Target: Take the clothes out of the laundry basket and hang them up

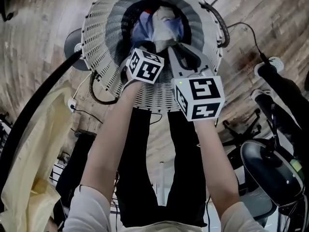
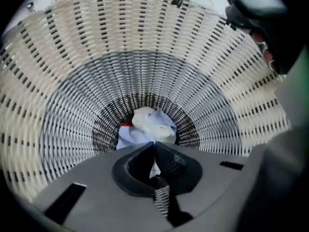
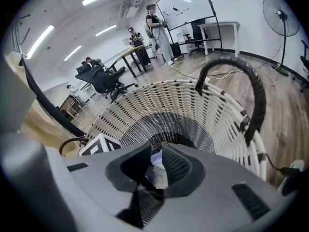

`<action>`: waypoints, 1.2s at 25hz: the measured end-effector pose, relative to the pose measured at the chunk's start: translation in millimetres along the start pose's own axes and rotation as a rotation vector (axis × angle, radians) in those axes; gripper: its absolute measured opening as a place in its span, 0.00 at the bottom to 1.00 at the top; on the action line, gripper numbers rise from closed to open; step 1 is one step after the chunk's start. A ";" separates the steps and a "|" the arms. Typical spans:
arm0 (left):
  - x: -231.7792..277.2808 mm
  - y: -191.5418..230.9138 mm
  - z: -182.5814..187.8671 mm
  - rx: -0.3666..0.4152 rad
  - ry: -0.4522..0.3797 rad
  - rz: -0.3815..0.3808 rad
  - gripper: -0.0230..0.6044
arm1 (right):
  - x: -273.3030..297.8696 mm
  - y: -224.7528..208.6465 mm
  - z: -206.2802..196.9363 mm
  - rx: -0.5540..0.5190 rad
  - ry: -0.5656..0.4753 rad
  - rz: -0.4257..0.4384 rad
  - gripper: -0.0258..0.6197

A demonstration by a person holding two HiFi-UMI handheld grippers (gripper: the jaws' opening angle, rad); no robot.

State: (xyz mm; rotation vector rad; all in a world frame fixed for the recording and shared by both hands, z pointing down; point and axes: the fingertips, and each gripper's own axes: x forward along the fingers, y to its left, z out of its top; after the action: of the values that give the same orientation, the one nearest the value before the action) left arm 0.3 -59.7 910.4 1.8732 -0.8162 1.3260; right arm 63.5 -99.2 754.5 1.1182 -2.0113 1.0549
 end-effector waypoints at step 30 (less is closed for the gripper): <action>-365.1 -73.1 102.2 0.197 -0.447 0.020 0.07 | -164.4 23.3 62.6 -0.121 -0.004 -0.076 0.18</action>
State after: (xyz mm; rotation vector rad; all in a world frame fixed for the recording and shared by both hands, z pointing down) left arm 10.0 -65.5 524.4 2.3710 -0.9530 1.0398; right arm 111.9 -79.3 584.9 1.1243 -1.9917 0.8811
